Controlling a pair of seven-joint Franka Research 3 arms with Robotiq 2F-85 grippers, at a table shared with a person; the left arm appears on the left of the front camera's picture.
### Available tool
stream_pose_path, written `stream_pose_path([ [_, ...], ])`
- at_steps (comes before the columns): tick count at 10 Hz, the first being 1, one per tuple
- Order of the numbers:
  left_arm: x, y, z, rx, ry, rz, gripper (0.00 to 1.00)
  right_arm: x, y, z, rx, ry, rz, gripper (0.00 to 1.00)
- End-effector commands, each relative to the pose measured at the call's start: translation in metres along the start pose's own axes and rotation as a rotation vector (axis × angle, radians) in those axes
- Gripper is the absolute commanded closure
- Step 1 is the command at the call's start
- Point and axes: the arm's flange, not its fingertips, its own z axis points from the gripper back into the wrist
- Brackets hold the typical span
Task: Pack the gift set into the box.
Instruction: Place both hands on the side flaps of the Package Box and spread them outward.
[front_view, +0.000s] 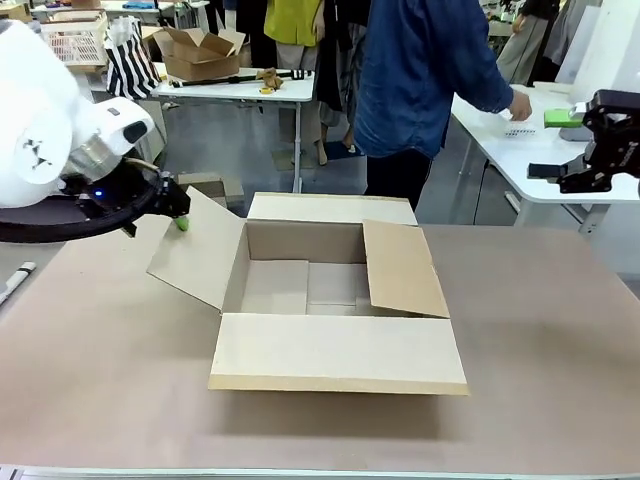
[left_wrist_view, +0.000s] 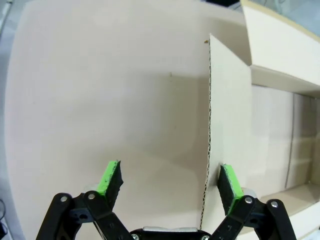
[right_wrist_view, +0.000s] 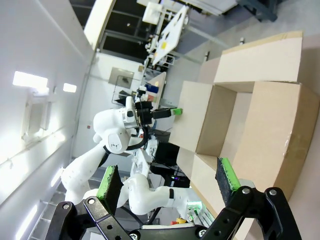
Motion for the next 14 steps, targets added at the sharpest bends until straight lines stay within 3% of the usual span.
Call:
stream_pose_path([
  [1,0.006,-0.018,0.0,0.042,0.018,-0.004,0.0,0.002,0.0,-0.004,0.024,-0.017,0.027,0.0],
  [5,0.006,-0.018,0.0,0.042,0.018,-0.004,0.0,0.0,0.0,0.0,0.0,0.0,0.0,0.0],
  [6,0.006,-0.018,0.0,0.042,0.018,-0.004,0.0,0.03,0.003,-0.058,-0.081,0.163,-0.017,0.0],
  [8,0.006,-0.018,0.0,0.042,0.018,-0.004,0.0,0.073,0.011,-0.194,-0.262,0.44,0.12,0.0],
  [9,0.006,-0.018,0.0,0.042,0.018,-0.004,0.0,0.066,0.015,-0.261,-0.423,0.553,0.184,0.0],
  [10,0.006,-0.018,0.0,0.042,0.018,-0.004,0.0,0.046,0.014,-0.302,-0.633,0.623,0.3,0.0],
  [11,0.006,-0.018,0.0,0.042,0.018,-0.004,0.0,0.024,0.014,-0.321,-0.753,0.676,0.422,0.0],
  [12,0.006,-0.018,0.0,0.042,0.018,-0.004,0.0,0.027,0.021,-0.289,-0.685,0.628,0.393,0.0],
  [13,0.006,-0.018,0.0,0.042,0.018,-0.004,0.0,0.012,0.023,-0.333,-0.43,0.567,0.259,0.0],
  [14,0.006,-0.018,0.0,0.042,0.018,-0.004,0.0,0.012,0.023,-0.333,-0.43,0.567,0.259,0.0],
])
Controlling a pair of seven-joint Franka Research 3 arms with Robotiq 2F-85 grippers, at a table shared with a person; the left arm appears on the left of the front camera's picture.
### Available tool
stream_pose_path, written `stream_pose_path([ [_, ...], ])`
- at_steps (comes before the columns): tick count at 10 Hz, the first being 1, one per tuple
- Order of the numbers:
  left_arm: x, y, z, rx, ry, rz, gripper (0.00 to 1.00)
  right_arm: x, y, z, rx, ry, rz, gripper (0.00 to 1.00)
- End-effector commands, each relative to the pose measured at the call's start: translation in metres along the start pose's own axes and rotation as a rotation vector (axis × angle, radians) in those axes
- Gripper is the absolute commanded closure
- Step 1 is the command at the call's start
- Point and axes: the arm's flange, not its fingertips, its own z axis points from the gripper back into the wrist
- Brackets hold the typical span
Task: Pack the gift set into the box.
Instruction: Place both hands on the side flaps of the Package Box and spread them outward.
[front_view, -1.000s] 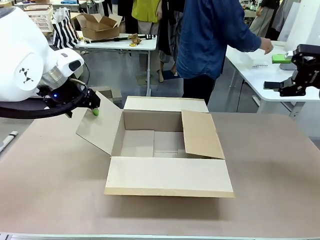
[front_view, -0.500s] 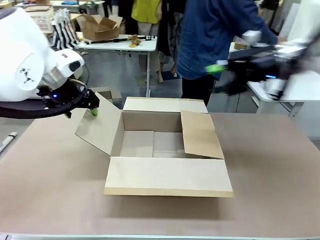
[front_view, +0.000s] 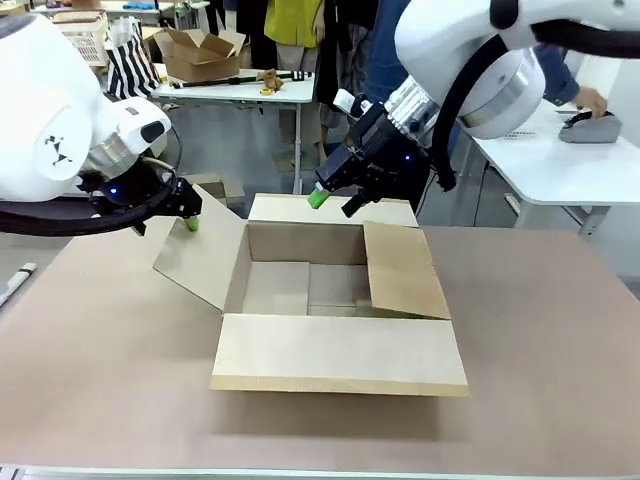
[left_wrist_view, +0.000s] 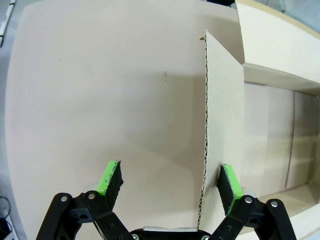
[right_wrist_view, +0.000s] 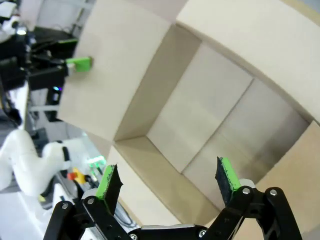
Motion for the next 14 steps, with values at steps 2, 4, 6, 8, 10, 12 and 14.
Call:
stream_pose_path([
  [2,0.001,0.0,0.001,0.015,0.003,0.012,0.0,0.025,0.021,-0.027,-0.261,0.174,0.005,0.0],
  [4,0.001,0.0,0.001,0.015,0.003,0.012,0.0,0.041,0.05,-0.032,-0.521,0.185,-0.08,0.0],
  [6,0.001,0.0,0.001,0.015,0.003,0.012,0.0,0.028,0.069,-0.038,-0.726,0.203,-0.25,0.0],
  [8,0.001,0.0,0.001,0.015,0.003,0.012,0.0,0.009,0.084,-0.057,-0.843,0.103,-0.456,0.0],
  [10,0.001,0.0,0.001,0.015,0.003,0.012,0.0,-0.015,0.077,-0.084,-0.817,0.086,-0.761,0.0],
  [12,0.001,0.0,0.001,0.015,0.003,0.012,0.0,-0.032,0.069,-0.061,-0.844,-0.078,-0.844,0.0],
  [14,0.001,0.0,0.001,0.015,0.003,0.012,0.0,-0.024,0.073,-0.08,-0.876,0.116,-0.75,0.0],
])
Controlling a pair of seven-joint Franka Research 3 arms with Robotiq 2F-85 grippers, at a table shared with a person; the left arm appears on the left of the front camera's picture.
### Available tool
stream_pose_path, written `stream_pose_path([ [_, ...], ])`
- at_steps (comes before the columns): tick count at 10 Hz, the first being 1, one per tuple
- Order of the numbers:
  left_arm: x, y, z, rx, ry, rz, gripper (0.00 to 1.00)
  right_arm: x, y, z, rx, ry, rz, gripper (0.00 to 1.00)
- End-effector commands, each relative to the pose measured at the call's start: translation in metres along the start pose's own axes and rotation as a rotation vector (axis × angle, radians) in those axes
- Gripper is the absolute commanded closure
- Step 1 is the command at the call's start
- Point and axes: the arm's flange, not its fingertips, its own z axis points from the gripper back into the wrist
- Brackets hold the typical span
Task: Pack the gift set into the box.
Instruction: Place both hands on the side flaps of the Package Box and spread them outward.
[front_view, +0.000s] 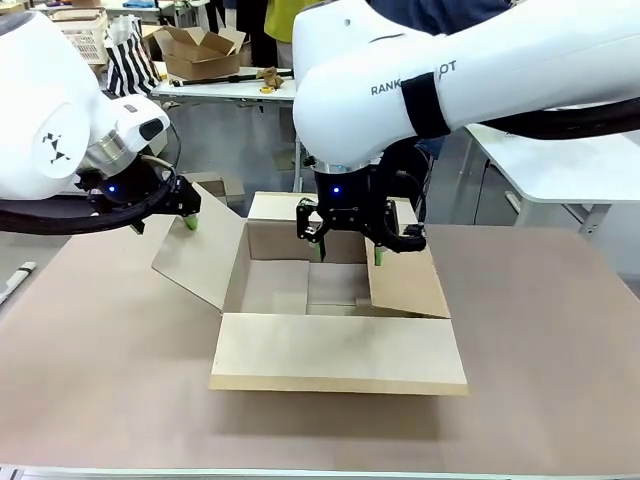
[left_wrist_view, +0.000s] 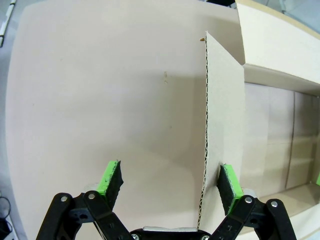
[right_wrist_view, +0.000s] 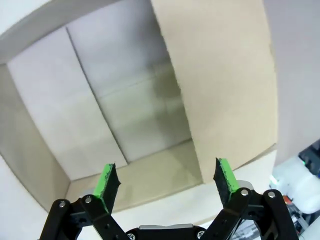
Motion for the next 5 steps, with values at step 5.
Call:
stream_pose_path([
  [5,0.001,0.0,0.001,0.014,0.003,0.012,0.0,0.039,-0.035,-0.032,-0.09,-0.116,-0.101,0.0],
])
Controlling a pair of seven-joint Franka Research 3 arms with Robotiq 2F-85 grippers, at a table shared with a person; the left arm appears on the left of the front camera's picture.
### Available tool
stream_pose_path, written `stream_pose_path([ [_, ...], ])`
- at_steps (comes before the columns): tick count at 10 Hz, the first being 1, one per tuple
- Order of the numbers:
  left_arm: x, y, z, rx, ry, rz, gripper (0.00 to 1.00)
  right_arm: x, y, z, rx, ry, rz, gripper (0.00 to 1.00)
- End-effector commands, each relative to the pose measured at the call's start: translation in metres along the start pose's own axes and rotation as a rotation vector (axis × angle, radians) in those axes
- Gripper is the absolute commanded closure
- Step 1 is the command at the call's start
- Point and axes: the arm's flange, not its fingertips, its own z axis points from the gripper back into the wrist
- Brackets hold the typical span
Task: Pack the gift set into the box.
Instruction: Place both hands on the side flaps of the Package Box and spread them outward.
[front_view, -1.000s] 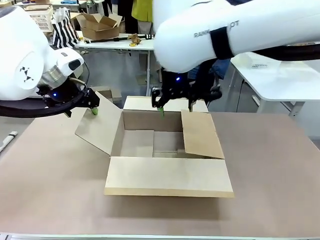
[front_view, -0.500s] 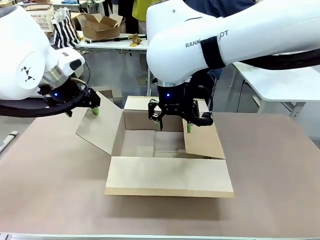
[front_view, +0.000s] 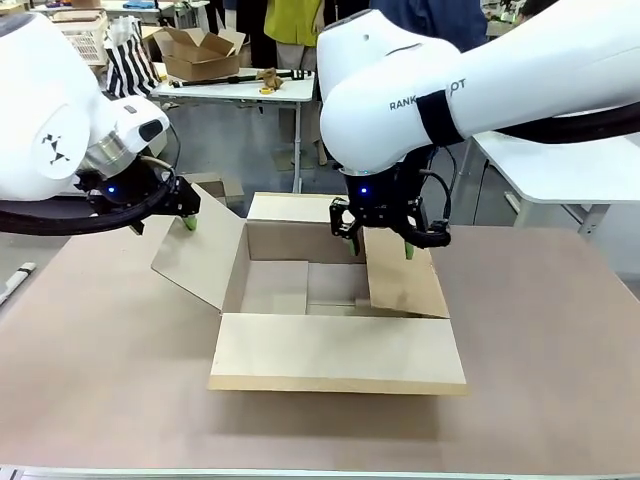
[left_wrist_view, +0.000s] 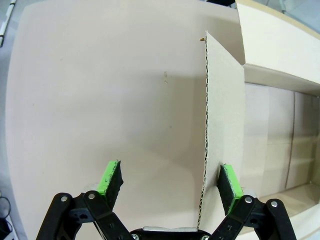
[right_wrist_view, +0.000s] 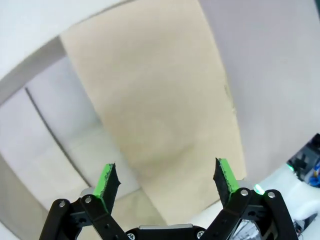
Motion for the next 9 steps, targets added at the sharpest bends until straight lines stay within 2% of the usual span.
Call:
stream_pose_path([
  [1,0.001,0.0,0.001,0.014,0.003,0.012,0.0,-0.004,0.002,-0.015,0.037,-0.077,0.057,0.0],
  [3,0.001,0.0,0.001,0.014,0.003,0.012,0.0,0.006,0.006,-0.026,0.057,-0.067,0.164,0.0],
  [6,0.001,0.0,0.001,0.014,0.003,0.012,0.0,0.01,0.018,-0.035,-0.073,-0.121,0.427,0.0],
  [8,0.001,0.0,0.001,0.014,0.003,0.012,0.0,0.004,0.03,-0.031,-0.097,-0.156,0.537,0.0],
  [9,0.001,0.0,0.001,0.014,0.003,0.012,0.0,0.004,0.031,-0.029,-0.111,-0.149,0.547,0.0],
])
